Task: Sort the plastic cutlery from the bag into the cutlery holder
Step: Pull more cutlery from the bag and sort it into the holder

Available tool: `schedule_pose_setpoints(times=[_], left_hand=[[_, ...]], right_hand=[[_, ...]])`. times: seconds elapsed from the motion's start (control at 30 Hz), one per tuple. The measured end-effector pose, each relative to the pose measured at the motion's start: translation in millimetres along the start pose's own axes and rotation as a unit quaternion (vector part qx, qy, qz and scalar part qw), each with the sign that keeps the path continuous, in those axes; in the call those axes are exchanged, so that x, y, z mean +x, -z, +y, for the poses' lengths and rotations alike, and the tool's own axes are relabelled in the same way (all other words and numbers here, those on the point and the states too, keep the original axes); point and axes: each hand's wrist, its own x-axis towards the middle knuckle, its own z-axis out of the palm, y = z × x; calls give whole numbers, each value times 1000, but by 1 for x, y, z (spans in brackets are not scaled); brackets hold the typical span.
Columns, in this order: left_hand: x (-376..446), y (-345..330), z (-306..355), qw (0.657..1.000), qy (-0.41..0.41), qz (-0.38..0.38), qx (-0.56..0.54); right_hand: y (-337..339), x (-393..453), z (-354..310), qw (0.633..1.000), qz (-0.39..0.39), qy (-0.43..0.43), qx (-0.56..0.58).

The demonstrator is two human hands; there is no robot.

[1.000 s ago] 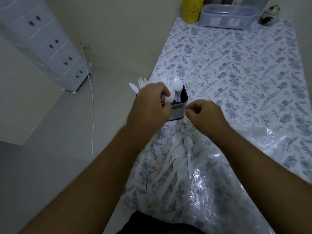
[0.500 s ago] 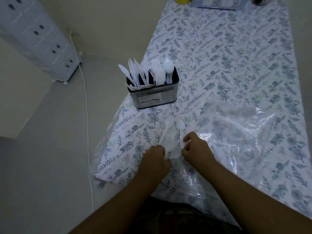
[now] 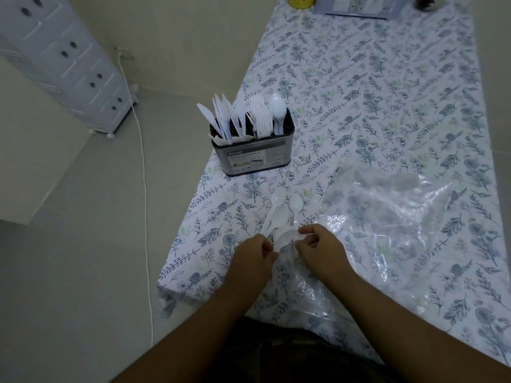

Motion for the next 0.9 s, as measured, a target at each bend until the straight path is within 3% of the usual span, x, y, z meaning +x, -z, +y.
schedule_pose_setpoints(times=[0.13, 0.33, 0.47, 0.7, 0.8, 0.9], left_hand=[[-3, 2, -1, 998, 25, 29, -55], [1, -1, 1, 999, 30, 6, 16], [5, 0, 6, 998, 49, -14, 25], [3, -3, 11, 992, 64, -49, -97], [2, 0, 18, 990, 15, -66, -126], [7, 8, 22, 989, -49, -105, -94]], right_hand=[[-3, -2, 1, 998, -3, -38, 48], [-8, -3, 0, 997, -51, -64, 13], [-13, -4, 1, 990, -82, -100, 61], [-6, -10, -13, 972, -99, -122, 177], [1, -11, -15, 980, -116, -92, 136], [7, -10, -20, 965, -130, -135, 183]])
